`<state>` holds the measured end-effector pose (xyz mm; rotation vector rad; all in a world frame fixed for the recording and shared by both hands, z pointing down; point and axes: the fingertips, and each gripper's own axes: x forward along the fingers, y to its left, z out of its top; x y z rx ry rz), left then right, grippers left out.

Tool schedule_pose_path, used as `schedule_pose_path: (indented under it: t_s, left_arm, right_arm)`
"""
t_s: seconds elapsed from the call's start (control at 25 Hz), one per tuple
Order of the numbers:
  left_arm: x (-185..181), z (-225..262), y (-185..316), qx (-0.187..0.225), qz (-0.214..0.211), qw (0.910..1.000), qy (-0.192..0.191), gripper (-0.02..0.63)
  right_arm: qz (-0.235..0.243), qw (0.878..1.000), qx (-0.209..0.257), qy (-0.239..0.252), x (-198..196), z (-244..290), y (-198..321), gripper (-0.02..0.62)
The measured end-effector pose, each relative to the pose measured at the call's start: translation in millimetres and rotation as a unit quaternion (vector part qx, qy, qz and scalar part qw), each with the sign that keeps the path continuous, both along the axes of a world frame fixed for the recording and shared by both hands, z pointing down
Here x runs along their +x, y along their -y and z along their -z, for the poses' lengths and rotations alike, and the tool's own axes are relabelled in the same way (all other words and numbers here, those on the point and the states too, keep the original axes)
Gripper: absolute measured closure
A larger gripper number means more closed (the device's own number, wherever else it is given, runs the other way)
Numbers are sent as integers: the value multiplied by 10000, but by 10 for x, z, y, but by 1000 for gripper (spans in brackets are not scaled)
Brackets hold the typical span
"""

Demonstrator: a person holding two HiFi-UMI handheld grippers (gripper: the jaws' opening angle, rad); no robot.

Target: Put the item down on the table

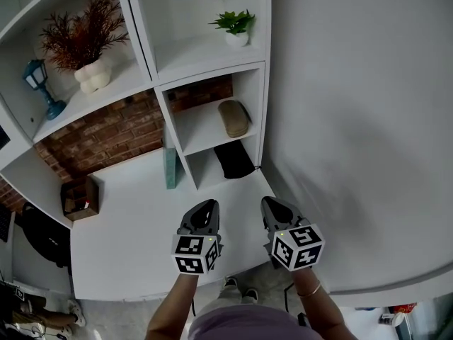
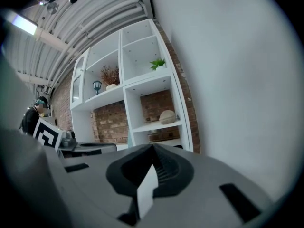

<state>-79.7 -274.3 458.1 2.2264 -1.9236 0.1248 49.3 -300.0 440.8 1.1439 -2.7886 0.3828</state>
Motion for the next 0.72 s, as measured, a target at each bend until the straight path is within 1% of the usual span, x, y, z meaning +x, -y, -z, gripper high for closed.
schedule_pose_path:
  t_s: [0.28, 0.44, 0.72]
  left_arm:
    - [-60, 1, -206, -104, 187, 9998, -17, 604]
    - [-33, 33, -287, -87, 132, 9999, 33, 604]
    - [-28, 89, -376, 36, 193, 9998, 51, 604]
  right_arm:
    - [124, 9999, 103, 23, -18, -11, -179, 601]
    - [134, 9996, 218, -79, 5, 18, -254, 601]
    - [130, 9993, 320, -145, 58, 6, -339, 601]
